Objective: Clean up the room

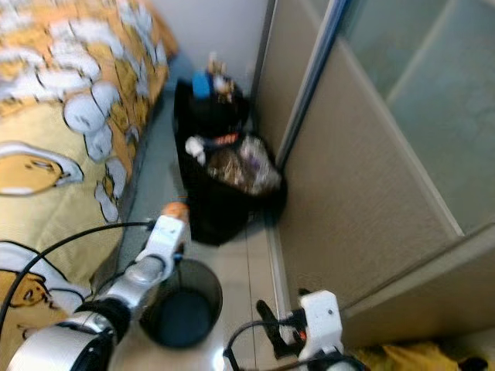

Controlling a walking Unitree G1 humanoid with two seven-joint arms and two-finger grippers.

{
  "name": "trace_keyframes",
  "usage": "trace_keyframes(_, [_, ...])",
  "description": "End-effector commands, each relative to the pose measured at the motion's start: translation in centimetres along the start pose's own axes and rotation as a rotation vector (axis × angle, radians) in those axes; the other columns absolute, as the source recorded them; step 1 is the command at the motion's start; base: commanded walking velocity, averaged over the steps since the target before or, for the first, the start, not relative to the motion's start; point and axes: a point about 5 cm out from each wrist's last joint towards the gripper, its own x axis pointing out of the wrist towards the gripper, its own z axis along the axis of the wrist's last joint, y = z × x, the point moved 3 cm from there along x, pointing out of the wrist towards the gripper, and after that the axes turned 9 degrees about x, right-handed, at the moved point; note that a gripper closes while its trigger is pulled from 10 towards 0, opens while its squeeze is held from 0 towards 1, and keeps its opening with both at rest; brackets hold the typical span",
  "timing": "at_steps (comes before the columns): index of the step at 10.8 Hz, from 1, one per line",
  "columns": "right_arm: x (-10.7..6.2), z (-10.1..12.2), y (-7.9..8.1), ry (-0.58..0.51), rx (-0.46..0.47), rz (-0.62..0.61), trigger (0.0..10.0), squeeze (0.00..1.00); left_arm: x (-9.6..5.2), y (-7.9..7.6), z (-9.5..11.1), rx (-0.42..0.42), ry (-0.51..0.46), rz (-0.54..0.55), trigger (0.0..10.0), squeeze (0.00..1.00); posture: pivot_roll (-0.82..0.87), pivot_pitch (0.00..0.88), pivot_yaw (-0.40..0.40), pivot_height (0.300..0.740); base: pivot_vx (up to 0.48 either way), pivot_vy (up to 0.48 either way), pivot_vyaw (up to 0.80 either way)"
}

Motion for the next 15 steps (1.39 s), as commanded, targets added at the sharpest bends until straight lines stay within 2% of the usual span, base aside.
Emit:
trace_keyframes(1, [-0.6, -0.6, -0.3, 0.037, 0.013, -0.006, 10.0, 0.00, -0.3, -1.4, -0.7, 0.010, 0.018, -0.037, 10.0, 0.00, -0.35, 0.283, -0.113, 0.740, 0.000, 0.000, 0.00])
trace_keyframes(2, [-1.0, -0.9, -0.3, 0.054, 0.012, -0.006, 10.0, 0.00, -0.3, -1.3, -0.6, 0.013, 0.011, -0.038, 10.0, 0.00, -0.35, 0.287, -0.115, 0.740, 0.000, 0.000, 0.00])
trace_keyframes(3, [-1.3, -1.1, 0.0, 0.060, 0.013, -0.005, 10.0, 0.00, -0.2, -1.2, -0.1, 0.054, -0.011, -0.031, 10.0, 1.00, -0.36, 0.290, -0.117, 0.740, 0.000, 0.000, 0.00])
trace_keyframes(4, [-1.5, -1.2, 0.4, 0.061, 0.015, -0.003, 10.0, 0.00, -0.1, -1.2, 0.5, 0.104, -0.039, -0.024, 10.0, 1.00, -0.36, 0.291, -0.115, 0.740, 0.000, 0.000, 0.00])
trace_keyframes(7, [-1.8, -1.1, 0.3, 0.063, 0.008, -0.011, 10.0, 0.00, 0.0, -0.7, 1.4, 0.146, -0.068, 0.007, 10.0, 1.00, -0.37, 0.283, -0.115, 0.740, 0.000, 0.000, 0.00])
trace_keyframes(10, [-1.5, -0.9, 0.2, 0.063, -0.007, -0.006, 10.0, 0.00, 0.0, -0.7, 1.8, 0.157, -0.087, 0.002, 10.0, 1.00, -0.35, 0.231, -0.116, 0.740, 0.000, 0.000, 0.00])
trace_keyframes(11, [-1.1, -0.9, -0.1, 0.059, -0.018, -0.003, 10.0, 0.00, 0.0, -0.8, 1.9, 0.125, -0.091, -0.009, 10.0, 1.00, -0.34, 0.200, -0.100, 0.740, 0.000, 0.000, 0.00])
trace_keyframes(12, [-0.7, -0.3, -0.6, 0.024, -0.027, -0.035, 10.0, 0.00, -0.1, -1.1, 2.5, 0.107, -0.135, -0.034, 10.0, 0.00, -0.32, 0.182, -0.090, 0.740, 0.000, 0.000, 0.00])
trace_keyframes(13, [-0.1, 1.0, -1.5, -0.051, -0.043, -0.111, 10.0, 0.00, -0.3, -1.6, 3.7, 0.100, -0.227, -0.078, 10.0, 0.00, -0.30, 0.152, -0.073, 0.740, 0.000, 0.000, 0.00])
trace_keyframes(14, [0.9, 2.3, -2.3, -0.128, -0.031, -0.177, 10.0, 0.00, -1.0, -1.8, 4.6, 0.004, -0.347, -0.124, 10.0, 0.00, -0.23, 0.089, -0.047, 0.740, 0.000, 0.000, 0.00])
trace_keyframes(15, [1.3, 2.5, -2.5, -0.144, -0.023, -0.190, 10.0, 0.00, -1.2, -1.6, 4.8, -0.030, -0.379, -0.129, 10.0, 0.00, -0.19, 0.064, -0.034, 0.740, 0.000, 0.000, 0.00])
